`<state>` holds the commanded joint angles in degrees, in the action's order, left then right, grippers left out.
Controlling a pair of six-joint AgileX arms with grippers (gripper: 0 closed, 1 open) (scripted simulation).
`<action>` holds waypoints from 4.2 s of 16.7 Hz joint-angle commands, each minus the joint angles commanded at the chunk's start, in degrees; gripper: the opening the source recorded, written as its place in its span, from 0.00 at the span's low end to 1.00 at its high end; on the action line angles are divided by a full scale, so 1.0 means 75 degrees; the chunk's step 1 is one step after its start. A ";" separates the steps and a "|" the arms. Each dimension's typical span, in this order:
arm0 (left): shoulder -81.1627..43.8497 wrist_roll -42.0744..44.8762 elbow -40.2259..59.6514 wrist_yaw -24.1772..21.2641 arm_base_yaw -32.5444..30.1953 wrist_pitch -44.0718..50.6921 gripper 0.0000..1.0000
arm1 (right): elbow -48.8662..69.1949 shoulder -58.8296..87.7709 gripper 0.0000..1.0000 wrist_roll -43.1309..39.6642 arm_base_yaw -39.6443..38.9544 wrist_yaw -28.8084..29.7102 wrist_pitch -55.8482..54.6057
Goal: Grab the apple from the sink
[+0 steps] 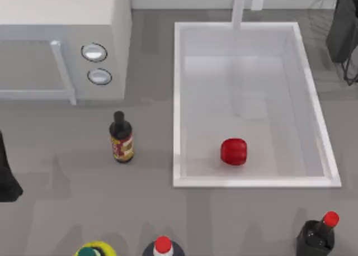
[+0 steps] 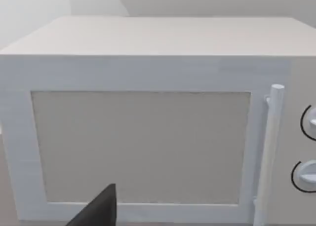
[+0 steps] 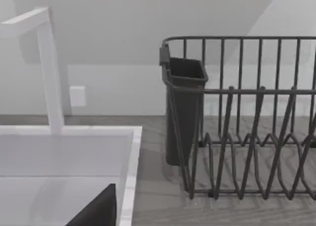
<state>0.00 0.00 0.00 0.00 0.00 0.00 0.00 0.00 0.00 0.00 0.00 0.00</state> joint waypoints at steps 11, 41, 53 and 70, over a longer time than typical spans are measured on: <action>0.0000 0.0000 0.0000 0.0000 0.0000 0.0000 1.00 | 0.0000 0.0000 1.00 0.0000 0.0000 0.0000 0.0000; 0.0000 0.0000 0.0000 0.0000 0.0000 0.0000 1.00 | 0.7244 0.8668 1.00 0.2369 -0.2008 -0.0017 0.4727; 0.0000 0.0000 0.0000 0.0000 0.0000 0.0000 1.00 | 1.3692 1.6630 1.00 0.3992 -0.3799 0.0024 0.8545; 0.0000 0.0000 0.0000 0.0000 0.0000 0.0000 1.00 | 1.3390 1.8567 1.00 0.4144 -0.3963 0.0042 0.6700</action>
<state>0.00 0.00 0.00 0.00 0.00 0.00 100.42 139.25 31.08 -29.72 0.31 50.25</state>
